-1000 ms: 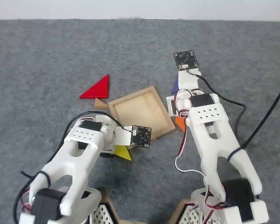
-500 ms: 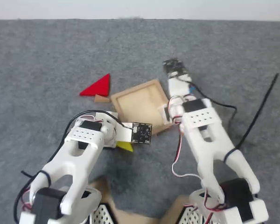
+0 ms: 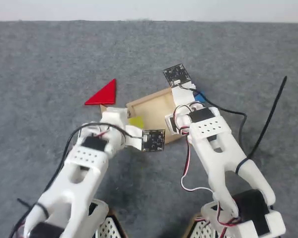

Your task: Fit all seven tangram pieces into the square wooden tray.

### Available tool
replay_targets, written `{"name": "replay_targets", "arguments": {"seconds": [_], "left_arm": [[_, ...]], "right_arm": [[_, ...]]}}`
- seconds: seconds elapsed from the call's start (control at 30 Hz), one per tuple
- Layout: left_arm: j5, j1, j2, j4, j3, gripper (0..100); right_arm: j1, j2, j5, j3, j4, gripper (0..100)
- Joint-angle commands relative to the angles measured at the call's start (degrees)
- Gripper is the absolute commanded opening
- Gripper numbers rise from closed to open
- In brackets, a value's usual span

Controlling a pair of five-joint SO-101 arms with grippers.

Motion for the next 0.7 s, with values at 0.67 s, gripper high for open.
{"name": "replay_targets", "arguments": {"seconds": [0.67], "left_arm": [[17.41, -16.79, -12.75, 18.37, -1.89, 24]], "right_arm": [[4.7, 13.76, 0.88, -16.0, 4.09, 6.4]]}}
